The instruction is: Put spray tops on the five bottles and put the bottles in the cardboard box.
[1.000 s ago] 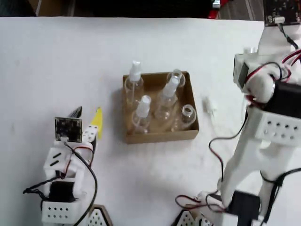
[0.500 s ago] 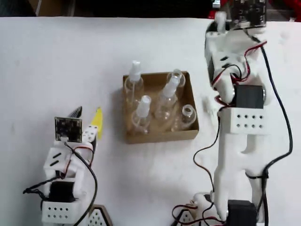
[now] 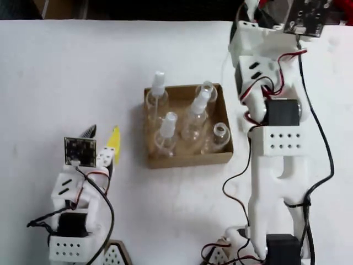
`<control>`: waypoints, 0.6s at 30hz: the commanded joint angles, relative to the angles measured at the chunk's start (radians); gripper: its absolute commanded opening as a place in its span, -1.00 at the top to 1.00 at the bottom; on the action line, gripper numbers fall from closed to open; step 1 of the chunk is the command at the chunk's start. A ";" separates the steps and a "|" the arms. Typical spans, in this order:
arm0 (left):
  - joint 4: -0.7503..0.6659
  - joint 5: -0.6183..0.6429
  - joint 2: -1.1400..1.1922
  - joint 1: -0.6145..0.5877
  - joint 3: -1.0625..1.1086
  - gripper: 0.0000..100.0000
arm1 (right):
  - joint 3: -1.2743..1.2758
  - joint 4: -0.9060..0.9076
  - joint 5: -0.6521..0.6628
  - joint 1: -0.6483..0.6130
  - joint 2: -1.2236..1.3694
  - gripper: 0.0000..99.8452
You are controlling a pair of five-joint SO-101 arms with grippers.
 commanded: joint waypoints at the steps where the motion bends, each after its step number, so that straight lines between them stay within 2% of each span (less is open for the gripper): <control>1: -0.003 -0.012 -0.004 0.015 -0.003 0.66 | 0.057 -0.166 -0.083 -0.010 0.030 0.97; 4: -0.003 -0.012 -0.004 0.015 -0.003 0.66 | 0.103 -0.226 -0.126 -0.008 0.042 0.97; 18: -0.005 -0.014 -0.007 0.015 -0.003 0.66 | 0.130 -0.329 -0.124 -0.008 0.162 0.97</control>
